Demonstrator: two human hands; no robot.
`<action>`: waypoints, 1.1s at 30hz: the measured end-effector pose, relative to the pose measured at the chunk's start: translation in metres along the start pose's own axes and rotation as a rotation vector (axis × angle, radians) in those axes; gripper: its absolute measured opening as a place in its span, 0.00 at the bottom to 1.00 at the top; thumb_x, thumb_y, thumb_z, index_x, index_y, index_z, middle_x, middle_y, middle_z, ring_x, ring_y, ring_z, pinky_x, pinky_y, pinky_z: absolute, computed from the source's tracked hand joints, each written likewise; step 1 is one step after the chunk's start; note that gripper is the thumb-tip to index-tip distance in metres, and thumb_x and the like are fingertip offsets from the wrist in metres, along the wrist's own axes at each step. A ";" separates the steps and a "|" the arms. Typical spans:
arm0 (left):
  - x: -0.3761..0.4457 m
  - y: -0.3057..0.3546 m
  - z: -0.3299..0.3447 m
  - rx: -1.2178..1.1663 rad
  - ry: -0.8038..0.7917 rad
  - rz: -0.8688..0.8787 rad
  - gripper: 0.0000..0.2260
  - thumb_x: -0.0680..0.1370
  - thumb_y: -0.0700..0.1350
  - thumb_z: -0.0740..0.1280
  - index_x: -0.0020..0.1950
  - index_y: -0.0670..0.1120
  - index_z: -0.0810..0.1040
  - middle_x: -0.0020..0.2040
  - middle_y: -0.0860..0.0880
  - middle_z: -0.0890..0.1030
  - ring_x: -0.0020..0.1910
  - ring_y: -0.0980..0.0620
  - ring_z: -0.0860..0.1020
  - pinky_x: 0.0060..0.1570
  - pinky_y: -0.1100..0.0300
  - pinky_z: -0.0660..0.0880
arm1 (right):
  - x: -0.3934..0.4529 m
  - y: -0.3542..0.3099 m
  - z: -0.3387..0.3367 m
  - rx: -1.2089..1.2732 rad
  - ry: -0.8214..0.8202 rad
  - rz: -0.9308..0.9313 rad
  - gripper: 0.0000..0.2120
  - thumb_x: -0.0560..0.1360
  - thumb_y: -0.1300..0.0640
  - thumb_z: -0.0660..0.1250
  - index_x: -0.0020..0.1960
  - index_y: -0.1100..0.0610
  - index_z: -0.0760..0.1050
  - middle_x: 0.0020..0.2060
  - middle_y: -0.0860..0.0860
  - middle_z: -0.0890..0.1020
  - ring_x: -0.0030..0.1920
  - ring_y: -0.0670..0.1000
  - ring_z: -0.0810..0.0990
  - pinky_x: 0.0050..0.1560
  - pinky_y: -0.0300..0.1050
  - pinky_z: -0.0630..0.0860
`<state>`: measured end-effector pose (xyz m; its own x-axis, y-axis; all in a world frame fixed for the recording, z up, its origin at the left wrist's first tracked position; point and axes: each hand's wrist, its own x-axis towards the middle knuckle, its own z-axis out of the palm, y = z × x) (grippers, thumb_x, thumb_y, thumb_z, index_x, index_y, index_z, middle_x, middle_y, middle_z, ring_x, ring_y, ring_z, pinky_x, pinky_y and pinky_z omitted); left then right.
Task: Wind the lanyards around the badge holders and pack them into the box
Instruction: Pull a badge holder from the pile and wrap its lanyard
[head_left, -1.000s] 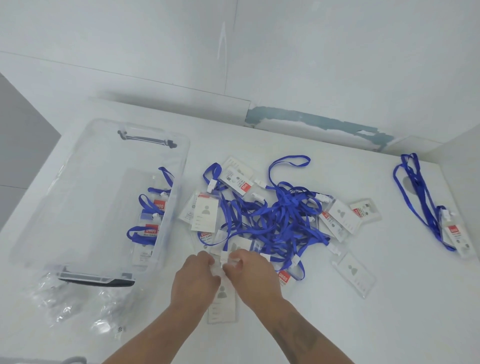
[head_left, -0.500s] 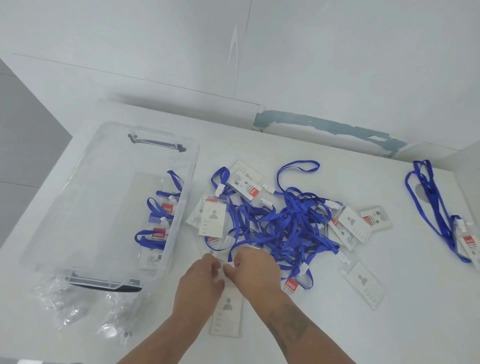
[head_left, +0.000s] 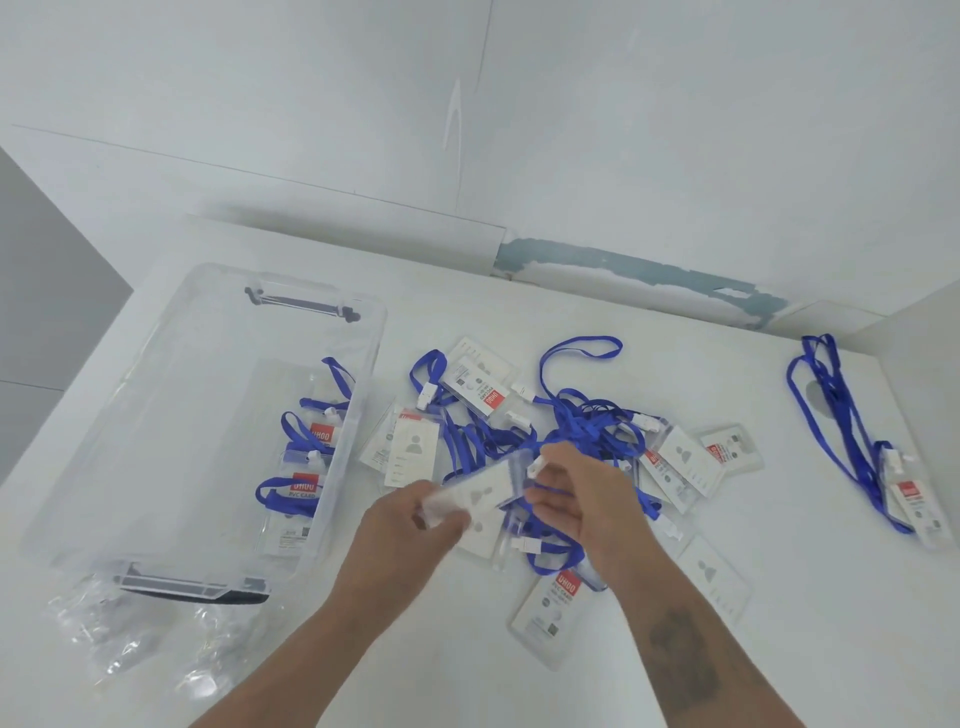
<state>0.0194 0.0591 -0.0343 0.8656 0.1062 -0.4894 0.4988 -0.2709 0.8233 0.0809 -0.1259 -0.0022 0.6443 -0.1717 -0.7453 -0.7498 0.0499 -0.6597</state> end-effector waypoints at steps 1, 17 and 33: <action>-0.002 0.012 -0.001 -0.064 0.007 0.013 0.02 0.74 0.48 0.72 0.41 0.54 0.83 0.38 0.52 0.85 0.40 0.48 0.82 0.49 0.46 0.80 | -0.003 -0.007 -0.007 0.042 -0.011 -0.005 0.08 0.73 0.55 0.72 0.44 0.61 0.81 0.37 0.55 0.85 0.40 0.54 0.86 0.40 0.45 0.81; 0.029 0.144 -0.026 -0.593 -0.216 0.054 0.05 0.78 0.40 0.69 0.50 0.43 0.84 0.44 0.44 0.85 0.38 0.50 0.83 0.44 0.57 0.82 | -0.023 -0.047 -0.008 -0.077 -0.117 -0.492 0.16 0.82 0.57 0.59 0.47 0.45 0.84 0.49 0.42 0.86 0.58 0.47 0.81 0.67 0.48 0.70; 0.042 0.155 -0.032 -0.393 0.020 0.126 0.06 0.78 0.40 0.70 0.53 0.45 0.84 0.44 0.50 0.87 0.42 0.51 0.86 0.44 0.61 0.81 | -0.065 -0.074 0.016 -0.788 -0.142 -0.748 0.14 0.82 0.47 0.56 0.50 0.50 0.79 0.37 0.40 0.82 0.37 0.52 0.81 0.41 0.47 0.78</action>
<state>0.1341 0.0522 0.0820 0.9199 0.1151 -0.3749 0.3644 0.1025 0.9256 0.0966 -0.1031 0.0936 0.9502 0.2213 -0.2196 -0.0147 -0.6716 -0.7408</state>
